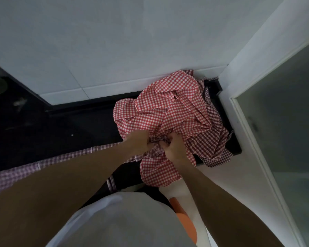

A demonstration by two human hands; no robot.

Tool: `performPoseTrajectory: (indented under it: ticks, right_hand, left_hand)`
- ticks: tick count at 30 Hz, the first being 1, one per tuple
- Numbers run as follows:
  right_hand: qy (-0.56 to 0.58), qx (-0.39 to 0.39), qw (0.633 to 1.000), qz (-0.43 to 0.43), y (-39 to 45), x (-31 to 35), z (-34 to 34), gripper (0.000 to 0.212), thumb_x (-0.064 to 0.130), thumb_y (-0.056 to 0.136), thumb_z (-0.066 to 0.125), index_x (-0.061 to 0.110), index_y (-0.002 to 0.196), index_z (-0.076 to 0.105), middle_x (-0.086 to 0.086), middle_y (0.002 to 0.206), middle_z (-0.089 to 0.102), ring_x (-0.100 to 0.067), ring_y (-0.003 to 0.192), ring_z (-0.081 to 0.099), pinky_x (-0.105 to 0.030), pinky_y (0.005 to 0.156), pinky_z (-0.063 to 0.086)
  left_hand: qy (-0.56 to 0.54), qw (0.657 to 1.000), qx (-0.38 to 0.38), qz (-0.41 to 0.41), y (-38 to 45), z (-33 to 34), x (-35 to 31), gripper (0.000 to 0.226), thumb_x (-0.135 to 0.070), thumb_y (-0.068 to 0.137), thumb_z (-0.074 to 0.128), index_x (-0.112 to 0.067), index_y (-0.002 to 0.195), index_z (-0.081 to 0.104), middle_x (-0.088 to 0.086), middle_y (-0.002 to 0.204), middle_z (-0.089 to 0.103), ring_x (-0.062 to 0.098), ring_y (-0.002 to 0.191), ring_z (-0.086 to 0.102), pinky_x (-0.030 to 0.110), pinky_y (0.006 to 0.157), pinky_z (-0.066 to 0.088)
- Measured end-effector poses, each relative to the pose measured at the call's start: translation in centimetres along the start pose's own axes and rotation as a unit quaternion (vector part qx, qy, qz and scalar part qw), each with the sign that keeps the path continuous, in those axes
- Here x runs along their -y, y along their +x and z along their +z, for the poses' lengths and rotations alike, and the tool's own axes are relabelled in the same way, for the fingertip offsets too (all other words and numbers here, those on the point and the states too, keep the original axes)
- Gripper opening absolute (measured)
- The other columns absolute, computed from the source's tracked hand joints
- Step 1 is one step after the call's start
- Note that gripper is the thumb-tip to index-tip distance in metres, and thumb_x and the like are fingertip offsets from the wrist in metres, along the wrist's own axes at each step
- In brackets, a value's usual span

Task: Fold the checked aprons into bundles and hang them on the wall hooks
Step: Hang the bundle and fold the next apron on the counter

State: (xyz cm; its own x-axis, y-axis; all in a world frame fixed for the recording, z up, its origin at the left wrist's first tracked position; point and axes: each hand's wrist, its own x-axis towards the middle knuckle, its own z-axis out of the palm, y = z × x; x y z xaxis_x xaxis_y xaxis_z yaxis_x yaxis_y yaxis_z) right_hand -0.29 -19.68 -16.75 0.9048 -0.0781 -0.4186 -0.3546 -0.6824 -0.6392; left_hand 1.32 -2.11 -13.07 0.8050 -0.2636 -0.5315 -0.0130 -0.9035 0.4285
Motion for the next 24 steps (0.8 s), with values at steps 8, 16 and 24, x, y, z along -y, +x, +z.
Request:
performPoseTrajectory:
  ticks: [8, 16, 24]
  right_hand:
    - [-0.09, 0.016, 0.996, 0.003, 0.1, 0.4, -0.6, 0.088, 0.064, 0.076, 0.072, 0.011, 0.142, 0.045, -0.01, 0.146, 0.042, -0.031, 0.138, 0.037, -0.042, 0.117, 0.029]
    - [-0.012, 0.036, 0.999, 0.019, -1.5, 1.9, -1.1, 0.043, 0.038, 0.075, 0.084, 0.011, 0.102, 0.065, 0.002, 0.101, 0.064, -0.015, 0.103, 0.059, -0.037, 0.107, 0.042]
    - [0.243, 0.131, 0.95, 0.148, -1.7, 4.0, -2.4, 0.032, 0.015, 0.076, 0.085, 0.003, 0.104, 0.074, -0.008, 0.104, 0.075, -0.025, 0.098, 0.072, -0.039, 0.084, 0.061]
  left_hand:
    - [0.056, 0.991, -0.047, -0.114, -1.6, 0.0, 1.3, 0.038, -0.042, 0.091, 0.066, -0.016, 0.117, 0.058, 0.006, 0.119, 0.061, 0.027, 0.109, 0.059, 0.038, 0.088, 0.051]
    - [0.037, 0.995, -0.023, -0.087, -1.2, 1.3, 0.3, 0.026, -0.031, 0.098, 0.054, -0.012, 0.116, 0.059, 0.006, 0.108, 0.064, 0.026, 0.096, 0.064, 0.035, 0.077, 0.054]
    - [-0.002, 0.995, 0.03, -0.092, -1.5, 0.3, 1.8, 0.021, -0.02, 0.096, 0.055, -0.007, 0.094, 0.071, 0.003, 0.083, 0.065, 0.022, 0.085, 0.065, 0.028, 0.067, 0.047]
